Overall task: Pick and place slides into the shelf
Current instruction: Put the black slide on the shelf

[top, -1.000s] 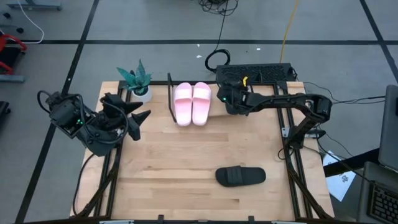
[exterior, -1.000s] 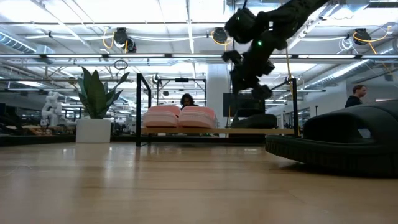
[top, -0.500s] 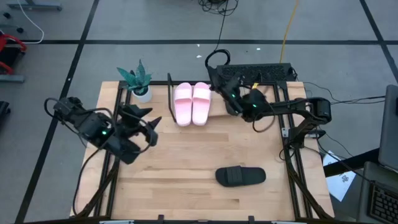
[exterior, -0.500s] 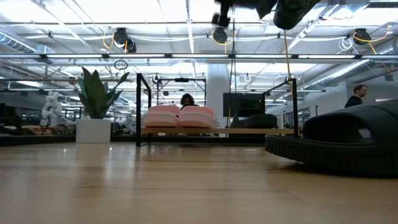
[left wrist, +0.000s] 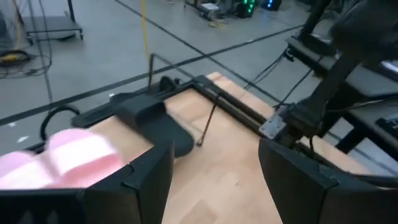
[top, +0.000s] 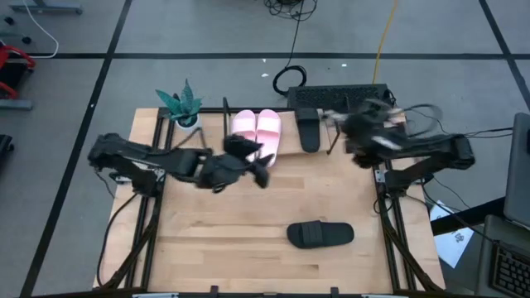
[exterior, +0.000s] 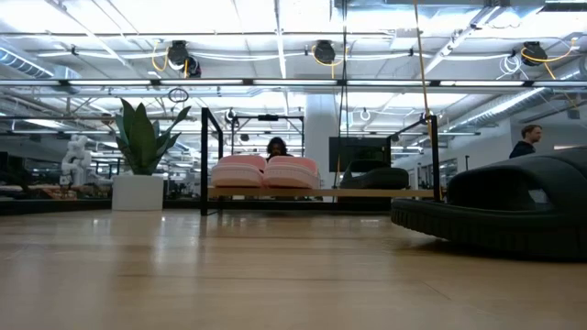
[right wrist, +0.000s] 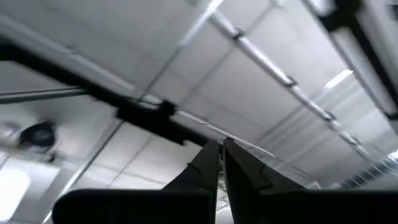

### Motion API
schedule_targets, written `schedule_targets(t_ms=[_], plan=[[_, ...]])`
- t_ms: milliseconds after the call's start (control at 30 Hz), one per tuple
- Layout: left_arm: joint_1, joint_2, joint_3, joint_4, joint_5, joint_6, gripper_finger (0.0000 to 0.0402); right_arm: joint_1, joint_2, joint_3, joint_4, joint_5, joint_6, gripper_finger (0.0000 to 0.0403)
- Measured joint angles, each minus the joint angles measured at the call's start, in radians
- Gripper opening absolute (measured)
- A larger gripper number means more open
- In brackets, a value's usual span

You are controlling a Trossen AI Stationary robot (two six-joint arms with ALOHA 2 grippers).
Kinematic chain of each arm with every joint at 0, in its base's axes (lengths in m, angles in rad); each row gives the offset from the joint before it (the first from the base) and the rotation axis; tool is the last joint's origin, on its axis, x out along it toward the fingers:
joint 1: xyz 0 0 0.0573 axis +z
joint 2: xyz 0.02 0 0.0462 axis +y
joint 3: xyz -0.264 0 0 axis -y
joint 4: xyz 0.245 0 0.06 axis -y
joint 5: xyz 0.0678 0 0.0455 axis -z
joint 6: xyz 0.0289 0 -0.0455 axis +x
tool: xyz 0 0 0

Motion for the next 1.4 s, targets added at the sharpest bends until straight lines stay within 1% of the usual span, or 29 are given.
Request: schedule_targets(t_ms=[67, 167, 267, 333, 433, 533, 667, 800, 867, 1033, 1233, 1300, 1400], plan=[[0.038, 0.062, 0.0, 0.109, 0.02, 0.034, 0.0237, 0.0, -0.086, 0.0, -0.036, -0.078, -0.041, 0.0016], [0.095, 0.157, 0.0, 0.284, 0.042, 0.084, 0.0237, 0.0, -0.214, 0.0, -0.207, -0.152, -0.071, 0.0016], [0.15, 0.263, 0.001, 0.454, 0.1, 0.116, 0.0237, 0.0, -0.316, 0.0, -0.445, -0.172, -0.133, 0.0016], [0.182, 0.337, 0.0, 0.551, 0.114, 0.121, 0.0237, 0.0, -0.367, 0.0, -0.576, -0.174, -0.166, 0.0016], [0.224, 0.427, -0.001, 0.653, 0.114, 0.109, 0.0237, 0.0, -0.415, 0.0, -0.681, -0.178, -0.191, 0.0016], [0.259, 0.495, 0.0, 0.715, 0.128, 0.083, 0.0237, 0.0, -0.445, 0.0, -0.723, -0.195, -0.19, 0.0016], [0.297, 0.553, 0.001, 0.744, 0.131, 0.087, 0.0237, -0.001, -0.458, 0.0, -0.745, -0.251, -0.19, 0.0016], [0.338, 0.589, 0.029, 0.747, 0.131, 0.097, 0.0237, -0.001, -0.458, 0.0, -0.764, -0.261, -0.19, 0.0016], [0.358, 0.594, 0.045, 0.742, 0.132, 0.133, 0.0237, -0.001, -0.457, 0.0, -0.779, -0.268, -0.192, 0.0016], [0.397, 0.59, 0.086, 0.724, 0.133, 0.28, 0.0237, -0.025, -0.456, 0.0, -0.791, -0.279, -0.196, 0.0016], [0.434, 0.59, 0.105, 0.613, 0.197, 0.291, 0.0237, -0.062, -0.455, 0.0, -0.794, -0.279, -0.196, 0.0016], [0.438, 0.591, 0.105, 0.601, 0.218, 0.304, 0.0237, -0.068, -0.455, 0.0, -0.798, -0.279, -0.196, 0.0016], [0.438, 0.592, 0.105, 0.617, 0.247, 0.371, 0.0237, -0.076, -0.455, 0.0, -0.8, -0.28, -0.196, 0.0016]])
